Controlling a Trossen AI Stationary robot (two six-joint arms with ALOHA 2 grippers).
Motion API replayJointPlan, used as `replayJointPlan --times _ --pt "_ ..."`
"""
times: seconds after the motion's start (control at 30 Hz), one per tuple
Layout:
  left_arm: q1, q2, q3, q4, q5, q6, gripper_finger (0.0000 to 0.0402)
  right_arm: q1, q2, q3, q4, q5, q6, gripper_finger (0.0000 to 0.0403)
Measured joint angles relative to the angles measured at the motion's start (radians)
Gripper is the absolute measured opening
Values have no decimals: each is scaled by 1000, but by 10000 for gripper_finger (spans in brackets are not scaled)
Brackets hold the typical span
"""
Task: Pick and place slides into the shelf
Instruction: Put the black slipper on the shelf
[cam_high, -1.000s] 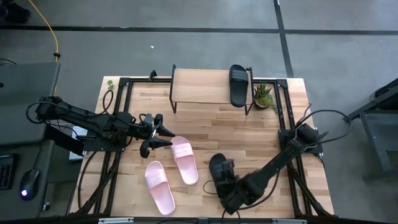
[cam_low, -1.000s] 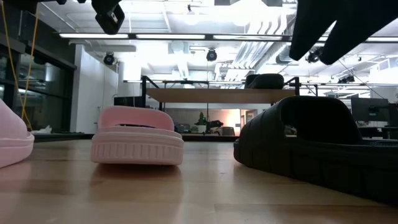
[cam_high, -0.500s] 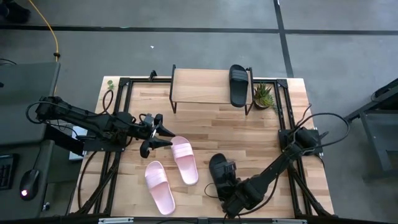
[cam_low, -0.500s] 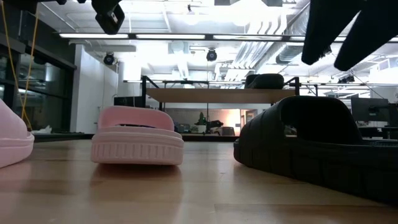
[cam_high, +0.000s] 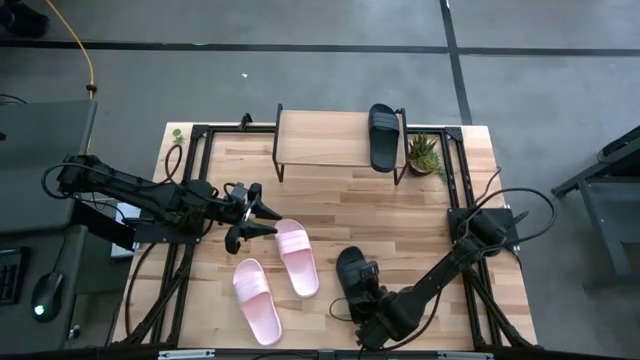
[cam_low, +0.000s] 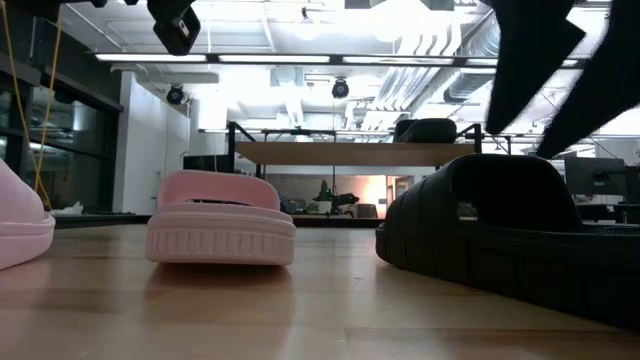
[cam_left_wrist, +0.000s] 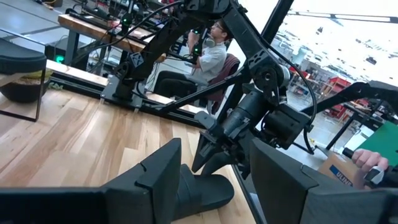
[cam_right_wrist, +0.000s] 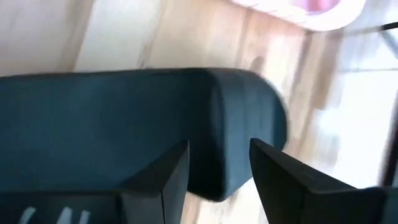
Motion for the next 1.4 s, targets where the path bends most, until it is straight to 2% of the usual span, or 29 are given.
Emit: replayJointPlan --times 0.5,0.73,0.87,1.4 --pt "0 0 0 0 0 -1 175 -10 0 -4 -3 2 -3 161" --pt "0 0 0 0 0 -1 175 -17 -1 -87 18 12 -3 161" --pt "0 0 0 1 0 -1 175 -33 -1 -115 24 56 32 161" --pt "0 0 0 1 0 -1 175 -59 -1 -115 80 54 27 153"
